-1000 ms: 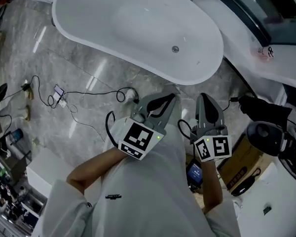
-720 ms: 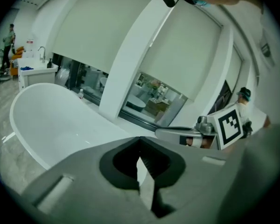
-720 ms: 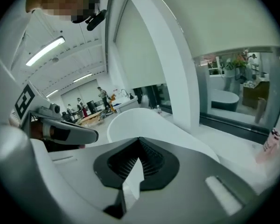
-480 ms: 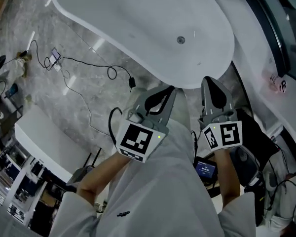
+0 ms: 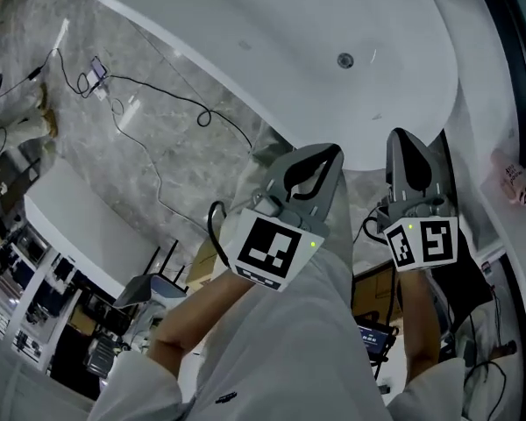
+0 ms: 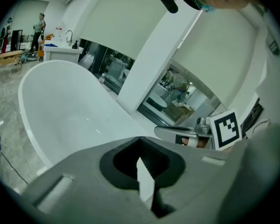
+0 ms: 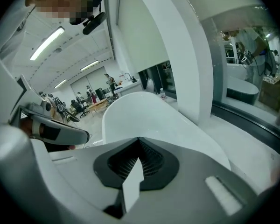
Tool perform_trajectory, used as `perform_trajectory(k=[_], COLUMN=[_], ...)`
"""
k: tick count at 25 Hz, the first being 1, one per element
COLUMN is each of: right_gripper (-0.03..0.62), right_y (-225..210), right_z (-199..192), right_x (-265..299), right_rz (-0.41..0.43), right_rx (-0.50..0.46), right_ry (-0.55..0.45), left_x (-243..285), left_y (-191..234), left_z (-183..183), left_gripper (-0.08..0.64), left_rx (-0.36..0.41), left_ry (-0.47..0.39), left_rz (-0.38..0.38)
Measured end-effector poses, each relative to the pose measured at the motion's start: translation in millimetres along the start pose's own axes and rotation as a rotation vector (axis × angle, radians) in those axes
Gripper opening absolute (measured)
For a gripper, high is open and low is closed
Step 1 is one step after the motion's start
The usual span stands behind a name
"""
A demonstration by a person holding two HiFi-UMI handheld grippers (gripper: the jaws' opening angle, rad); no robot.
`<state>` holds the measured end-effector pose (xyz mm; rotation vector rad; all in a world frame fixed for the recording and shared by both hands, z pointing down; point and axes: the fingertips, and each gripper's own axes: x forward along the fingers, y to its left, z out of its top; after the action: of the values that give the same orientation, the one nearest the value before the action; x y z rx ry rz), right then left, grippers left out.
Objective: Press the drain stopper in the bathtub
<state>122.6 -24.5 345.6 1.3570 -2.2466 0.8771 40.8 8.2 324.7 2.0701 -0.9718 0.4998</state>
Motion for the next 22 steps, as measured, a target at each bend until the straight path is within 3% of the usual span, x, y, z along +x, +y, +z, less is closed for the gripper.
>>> perform_trajectory(k=[5, 14, 22], right_gripper=[0.003, 0.003, 0.003], right_y=[-27.3, -56.7, -87.6], right_z=[-31.9, -107.6, -156.6], right_x=[44.7, 125.4, 177.4], right_rz=[-0.012, -0.024, -0.053], right_rx=[0.002, 0.031, 0.051], right_ry=[0.023, 0.098, 0.145], left_x=[52.9, 119.8, 173.1], left_y=[32.0, 100.0, 133.6], left_z=[-30.0, -83.4, -119.1], left_gripper=[0.005, 0.004, 0.004], left_rx=[-0.022, -0.115, -0.158], left_ry=[0.032, 0.067, 0.104], left_rz=[-0.023, 0.018, 0.02])
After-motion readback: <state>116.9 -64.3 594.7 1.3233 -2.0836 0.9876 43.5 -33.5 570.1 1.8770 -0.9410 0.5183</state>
